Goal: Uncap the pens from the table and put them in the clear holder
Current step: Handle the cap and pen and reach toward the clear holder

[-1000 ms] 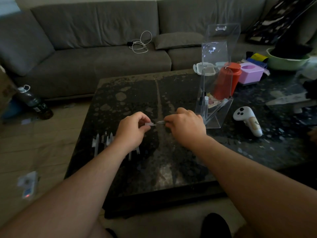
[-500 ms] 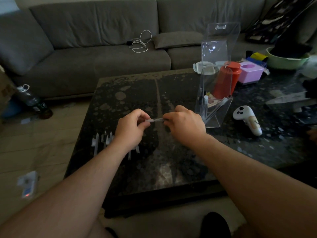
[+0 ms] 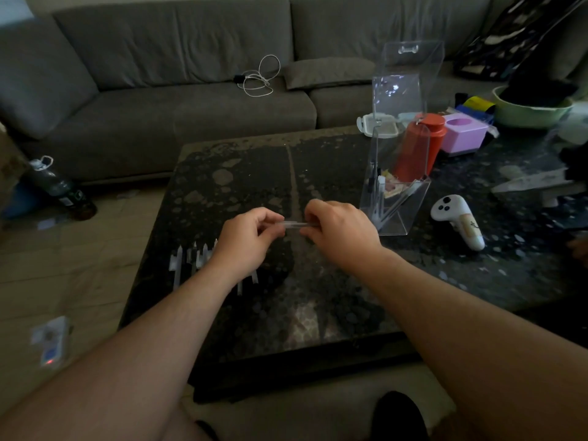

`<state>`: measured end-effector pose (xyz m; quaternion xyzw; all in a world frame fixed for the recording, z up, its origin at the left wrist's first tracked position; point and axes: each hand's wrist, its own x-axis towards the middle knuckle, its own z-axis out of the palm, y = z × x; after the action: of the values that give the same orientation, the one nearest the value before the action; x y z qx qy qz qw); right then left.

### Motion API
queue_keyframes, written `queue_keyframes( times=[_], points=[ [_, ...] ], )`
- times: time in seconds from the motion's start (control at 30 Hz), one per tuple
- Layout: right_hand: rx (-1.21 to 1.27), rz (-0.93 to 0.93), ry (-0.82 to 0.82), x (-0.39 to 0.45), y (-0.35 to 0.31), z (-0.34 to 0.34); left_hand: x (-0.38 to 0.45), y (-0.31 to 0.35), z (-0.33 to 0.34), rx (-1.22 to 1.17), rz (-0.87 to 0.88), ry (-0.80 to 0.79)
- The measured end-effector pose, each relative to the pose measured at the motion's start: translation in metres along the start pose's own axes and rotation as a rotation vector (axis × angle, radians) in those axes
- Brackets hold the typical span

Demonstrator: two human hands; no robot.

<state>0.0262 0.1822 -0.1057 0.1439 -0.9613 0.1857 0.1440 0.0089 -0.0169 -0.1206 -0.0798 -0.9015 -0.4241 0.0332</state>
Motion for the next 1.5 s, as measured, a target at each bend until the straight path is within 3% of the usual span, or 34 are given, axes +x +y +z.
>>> queue_keyframes(
  times=[0.17,0.33,0.6,0.9,1.0,1.13,1.33,1.4,1.5],
  points=[
    [0.025,-0.039,-0.015,-0.001,0.003,-0.001,0.000,-0.003,0.003,0.058,-0.001,0.035],
    [0.049,0.044,0.082,0.000,-0.003,0.002,-0.001,0.008,0.010,0.064,0.003,0.143],
    [0.099,0.087,0.032,-0.003,0.000,-0.003,-0.005,0.012,0.010,0.077,0.020,0.110],
    [-0.047,-0.026,-0.031,-0.006,0.002,-0.011,-0.005,0.019,0.019,0.044,0.044,0.041],
    [0.057,-0.109,-0.040,-0.006,0.000,-0.019,-0.006,0.026,0.021,-0.090,0.109,0.069],
    [0.236,-0.048,0.191,0.002,-0.006,-0.063,-0.011,0.042,0.028,-0.243,0.144,0.114],
    [0.484,0.258,0.866,0.012,0.037,-0.123,-0.016,0.049,0.045,-0.017,0.261,0.018],
    [0.452,0.341,0.917,0.006,0.054,-0.126,-0.017,0.049,0.046,0.057,0.275,-0.018],
    [0.388,0.372,0.864,0.000,0.069,-0.119,-0.016,0.049,0.047,0.133,0.273,-0.039]
  ],
)
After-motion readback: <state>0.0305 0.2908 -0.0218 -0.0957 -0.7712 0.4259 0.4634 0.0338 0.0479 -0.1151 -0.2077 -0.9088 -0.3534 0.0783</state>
